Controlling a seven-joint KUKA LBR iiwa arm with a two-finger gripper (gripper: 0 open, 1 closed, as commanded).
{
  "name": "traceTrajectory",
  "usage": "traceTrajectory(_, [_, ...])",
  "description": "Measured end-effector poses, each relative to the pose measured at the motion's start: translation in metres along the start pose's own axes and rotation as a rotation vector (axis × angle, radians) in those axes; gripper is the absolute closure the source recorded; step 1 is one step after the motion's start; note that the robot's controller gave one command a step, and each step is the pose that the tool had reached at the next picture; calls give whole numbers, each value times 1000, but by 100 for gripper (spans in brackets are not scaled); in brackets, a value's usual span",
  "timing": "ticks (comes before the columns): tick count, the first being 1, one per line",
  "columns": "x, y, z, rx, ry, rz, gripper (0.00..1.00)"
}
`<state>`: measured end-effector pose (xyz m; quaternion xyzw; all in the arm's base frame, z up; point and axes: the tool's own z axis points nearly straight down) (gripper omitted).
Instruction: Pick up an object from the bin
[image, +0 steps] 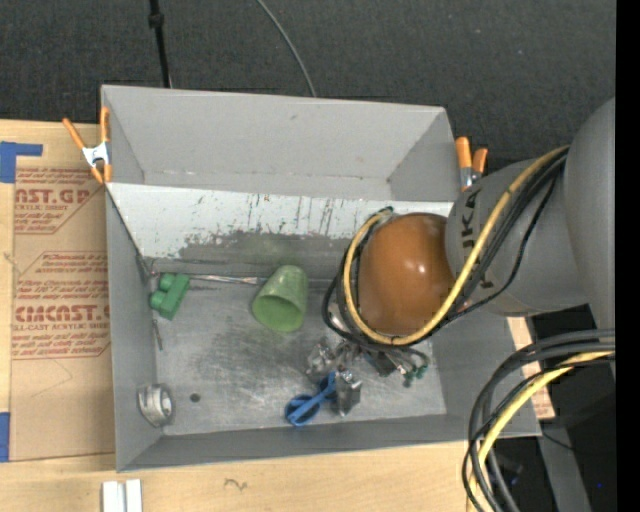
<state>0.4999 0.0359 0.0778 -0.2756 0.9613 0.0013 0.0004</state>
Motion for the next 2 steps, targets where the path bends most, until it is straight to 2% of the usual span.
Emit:
traceTrajectory(1, [26, -15, 4, 4, -16, 119, 100])
traceTrajectory(2, [17, -8, -170, 6, -7, -42, 100])
